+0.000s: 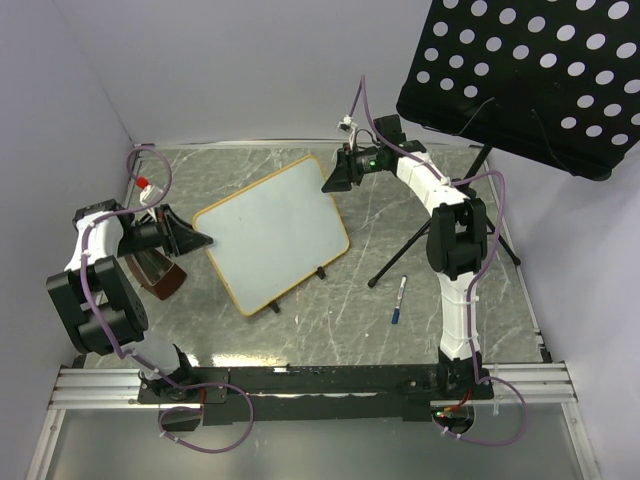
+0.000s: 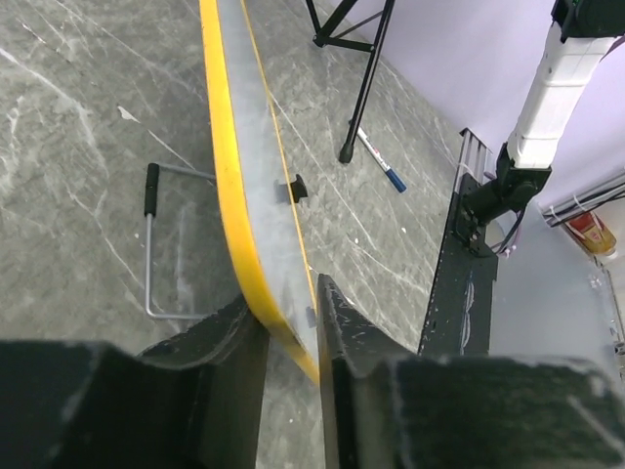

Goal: Write a sentence on the whiteboard
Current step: Set the whiteboard on the whiteboard stand.

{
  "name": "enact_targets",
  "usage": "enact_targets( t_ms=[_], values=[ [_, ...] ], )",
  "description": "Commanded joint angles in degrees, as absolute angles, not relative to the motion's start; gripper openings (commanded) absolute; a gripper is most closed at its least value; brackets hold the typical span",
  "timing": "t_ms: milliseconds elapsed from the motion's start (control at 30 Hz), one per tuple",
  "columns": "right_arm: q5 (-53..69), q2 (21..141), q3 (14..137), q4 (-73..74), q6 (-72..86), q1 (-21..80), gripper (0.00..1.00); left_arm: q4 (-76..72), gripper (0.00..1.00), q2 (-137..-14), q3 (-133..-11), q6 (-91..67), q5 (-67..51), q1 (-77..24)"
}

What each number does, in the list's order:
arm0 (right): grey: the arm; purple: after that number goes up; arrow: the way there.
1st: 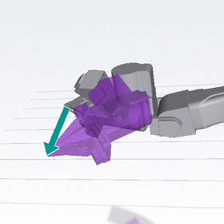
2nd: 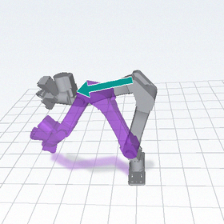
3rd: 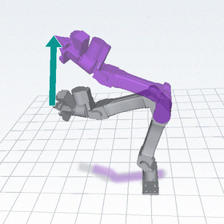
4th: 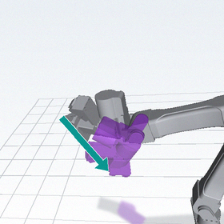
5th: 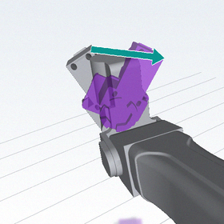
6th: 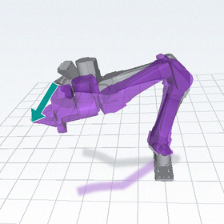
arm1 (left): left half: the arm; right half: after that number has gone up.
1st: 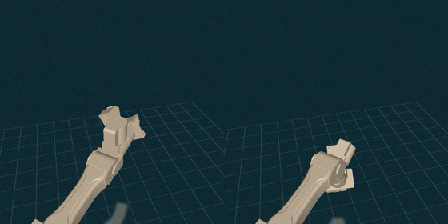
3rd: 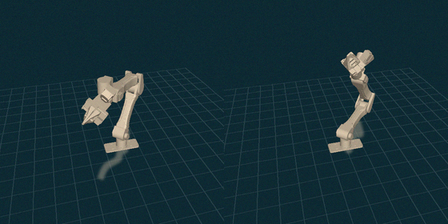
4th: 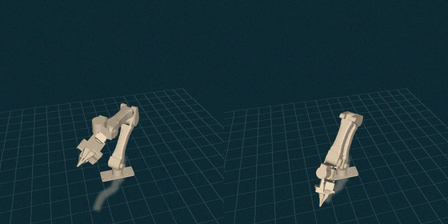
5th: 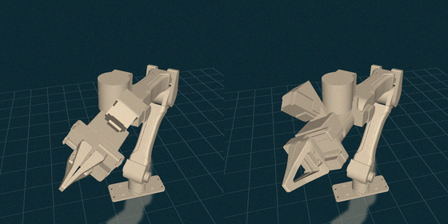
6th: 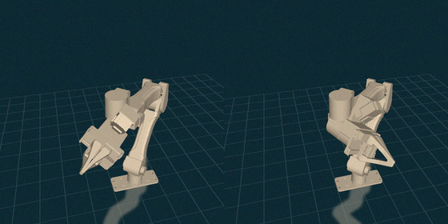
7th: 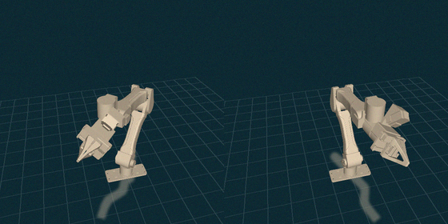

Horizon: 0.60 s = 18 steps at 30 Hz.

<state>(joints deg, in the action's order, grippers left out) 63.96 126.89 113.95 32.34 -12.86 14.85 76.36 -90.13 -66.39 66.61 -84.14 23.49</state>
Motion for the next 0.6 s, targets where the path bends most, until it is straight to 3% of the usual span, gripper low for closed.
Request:
enact_targets(
  t_ms=[0,33,567],
  values=[
    [65.2,125.8,113.7,30.5,-12.6,14.5,0.55,78.2,0.65,-89.5,-66.2,68.5,-97.0,23.3],
    [65.3,125.8,113.7,30.5,-12.6,14.5,0.55,78.3,0.99,-89.6,-66.3,68.4,-97.0,23.3],
    [65.7,124.8,111.1,29.4,-12.9,14.5,0.55,78.4,0.97,-90.6,-65.6,68.4,-96.9,23.5]
  ],
)
